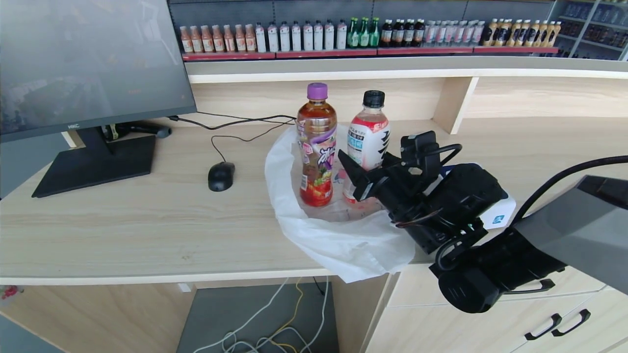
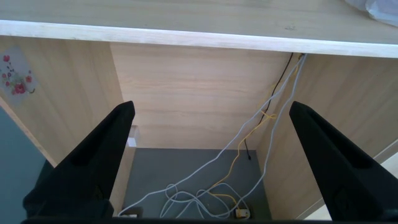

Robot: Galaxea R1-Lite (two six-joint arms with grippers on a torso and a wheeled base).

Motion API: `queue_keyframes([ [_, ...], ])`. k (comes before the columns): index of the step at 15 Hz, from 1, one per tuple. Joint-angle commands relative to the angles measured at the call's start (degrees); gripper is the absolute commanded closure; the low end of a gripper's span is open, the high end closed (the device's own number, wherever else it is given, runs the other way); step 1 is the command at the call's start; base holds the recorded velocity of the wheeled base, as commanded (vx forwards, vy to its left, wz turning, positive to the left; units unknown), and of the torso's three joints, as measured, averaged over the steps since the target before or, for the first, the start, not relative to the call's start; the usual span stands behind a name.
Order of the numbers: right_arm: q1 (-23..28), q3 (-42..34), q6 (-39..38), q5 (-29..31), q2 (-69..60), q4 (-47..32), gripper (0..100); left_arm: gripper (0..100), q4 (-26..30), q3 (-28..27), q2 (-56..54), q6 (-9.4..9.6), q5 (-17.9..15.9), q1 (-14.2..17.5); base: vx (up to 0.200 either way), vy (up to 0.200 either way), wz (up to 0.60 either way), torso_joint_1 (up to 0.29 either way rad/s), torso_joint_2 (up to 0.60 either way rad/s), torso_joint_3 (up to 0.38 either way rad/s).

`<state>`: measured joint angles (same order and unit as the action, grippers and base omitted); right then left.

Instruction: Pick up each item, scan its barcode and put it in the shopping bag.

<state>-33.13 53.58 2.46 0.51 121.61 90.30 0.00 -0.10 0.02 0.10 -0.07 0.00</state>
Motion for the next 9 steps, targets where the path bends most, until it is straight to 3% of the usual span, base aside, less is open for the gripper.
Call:
queue_keyframes([
  [1,-0.09,-0.84,0.00,0.02,0.47,-0.30,100,0,0.00,0.01,-0.02,-0.01,-0.01,0.00,0.000,0.000,0.00,0.000,0.00,0.000],
  [9,-0.26,-1.81,0.00,0.02,0.64,-0.30,100,0,0.00,0.01,-0.02,-0.01,-0.01,0.00,0.000,0.000,0.00,0.000,0.00,0.000],
])
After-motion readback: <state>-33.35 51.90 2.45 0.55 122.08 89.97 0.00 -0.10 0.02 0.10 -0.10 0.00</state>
